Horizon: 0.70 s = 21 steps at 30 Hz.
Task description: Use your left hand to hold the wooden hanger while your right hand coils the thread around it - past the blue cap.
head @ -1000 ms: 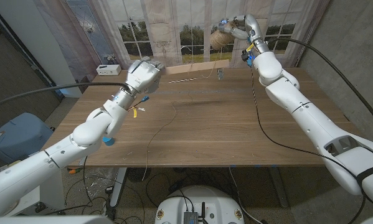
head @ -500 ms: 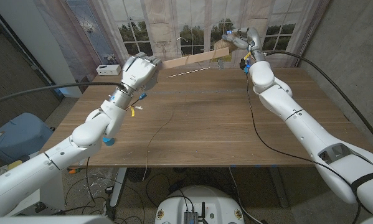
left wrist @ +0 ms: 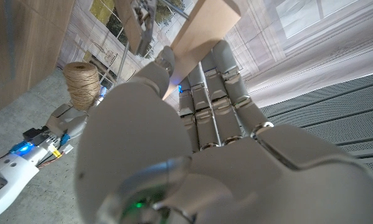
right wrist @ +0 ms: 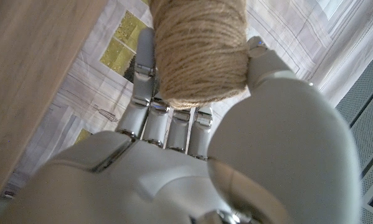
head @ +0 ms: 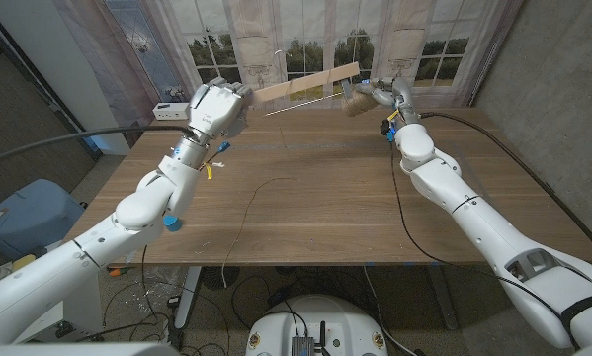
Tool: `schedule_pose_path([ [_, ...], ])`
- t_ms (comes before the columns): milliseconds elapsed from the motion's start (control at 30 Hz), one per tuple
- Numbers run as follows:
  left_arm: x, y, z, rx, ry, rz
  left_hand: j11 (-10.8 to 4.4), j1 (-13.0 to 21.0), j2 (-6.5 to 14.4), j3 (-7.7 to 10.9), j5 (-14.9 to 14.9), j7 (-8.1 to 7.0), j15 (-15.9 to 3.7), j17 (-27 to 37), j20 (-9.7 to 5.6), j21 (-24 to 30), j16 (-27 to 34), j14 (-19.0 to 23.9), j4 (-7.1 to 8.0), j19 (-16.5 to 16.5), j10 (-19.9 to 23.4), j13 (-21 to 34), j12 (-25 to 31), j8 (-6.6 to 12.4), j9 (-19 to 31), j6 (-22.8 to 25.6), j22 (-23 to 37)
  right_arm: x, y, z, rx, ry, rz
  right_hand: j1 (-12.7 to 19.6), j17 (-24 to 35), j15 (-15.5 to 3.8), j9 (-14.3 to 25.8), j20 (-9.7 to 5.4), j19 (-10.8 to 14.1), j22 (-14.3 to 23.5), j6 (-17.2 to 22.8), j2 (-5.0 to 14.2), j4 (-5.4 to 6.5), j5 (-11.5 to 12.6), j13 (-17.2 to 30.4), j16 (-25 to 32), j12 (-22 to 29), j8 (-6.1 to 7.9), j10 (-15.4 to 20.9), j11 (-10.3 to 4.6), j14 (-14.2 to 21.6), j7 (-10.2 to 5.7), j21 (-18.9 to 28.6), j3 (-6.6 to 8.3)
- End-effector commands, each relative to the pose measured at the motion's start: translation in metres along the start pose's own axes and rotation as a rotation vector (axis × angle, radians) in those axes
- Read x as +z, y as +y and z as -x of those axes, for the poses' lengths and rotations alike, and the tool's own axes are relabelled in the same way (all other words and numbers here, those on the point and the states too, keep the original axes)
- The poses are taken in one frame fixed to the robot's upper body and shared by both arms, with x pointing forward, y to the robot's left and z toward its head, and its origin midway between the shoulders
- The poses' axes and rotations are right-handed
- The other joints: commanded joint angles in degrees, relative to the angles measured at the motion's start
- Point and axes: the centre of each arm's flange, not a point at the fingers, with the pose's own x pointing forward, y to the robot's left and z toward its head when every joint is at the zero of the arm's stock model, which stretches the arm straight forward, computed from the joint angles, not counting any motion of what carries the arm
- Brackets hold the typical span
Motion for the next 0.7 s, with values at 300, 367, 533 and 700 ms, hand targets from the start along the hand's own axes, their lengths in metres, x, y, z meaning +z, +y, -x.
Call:
schedule_pose_path([
  [300,-0.005,-0.012,-0.007,-0.039,0.026,0.014,-8.36,-0.87,1.89,3.77,0.92,-6.43,-16.11,10.03,-5.94,0.31,0.0,12.9,1.0,0.07,8.83,0.49,-0.05,-0.04,10.75,6.69,0.1,-0.089,-0.01,0.081,0.026,0.11,-0.213,18.17,0.71,-20.06,0.09,-9.54,-3.22,0.01,-0.01,17.6,-0.16,-0.1,0.22,-0.09,-0.28,0.03,-0.12,0.46,16.13,0.25,0.55,0.39],
  [367,-0.005,-0.014,-0.008,-0.043,0.024,0.008,-8.5,-0.86,1.88,3.77,0.92,-6.38,-16.11,10.05,-5.93,0.32,0.0,12.92,0.99,0.07,8.83,0.48,-0.09,-0.06,10.77,6.68,0.1,-0.091,-0.011,0.088,0.023,0.102,-0.232,18.17,0.71,-20.06,0.09,-9.54,-3.24,0.01,-0.05,17.6,-0.16,-0.09,0.22,-0.13,-0.29,0.01,-0.13,0.48,16.13,0.25,0.58,0.4],
  [533,-0.005,-0.017,-0.011,-0.049,0.018,-0.004,-8.54,-0.87,1.89,3.78,0.92,-6.37,-16.1,10.13,-5.94,0.33,0.01,12.98,1.01,0.05,8.9,0.54,-0.12,-0.18,10.8,6.54,0.1,-0.093,-0.017,0.102,0.026,0.07,-0.294,18.18,0.87,-20.05,0.09,-9.55,-3.34,-0.03,-0.08,17.57,-0.17,-0.09,0.29,-0.12,-0.31,-0.01,-0.19,0.44,16.22,0.22,0.68,0.48],
  [700,-0.006,-0.02,-0.012,-0.059,0.019,-0.011,-8.58,-0.89,1.89,3.78,0.93,-6.32,-16.09,10.12,-5.94,0.33,-0.09,12.91,1.02,0.03,8.94,0.58,-0.2,-0.24,10.88,6.52,0.09,-0.093,-0.022,0.112,0.093,-0.021,-0.369,18.18,0.99,-20.04,0.1,-9.55,-3.44,-0.05,-0.04,17.56,-0.17,-0.1,0.29,-0.15,-0.3,0.0,-0.08,0.44,16.25,0.26,0.79,0.55],
])
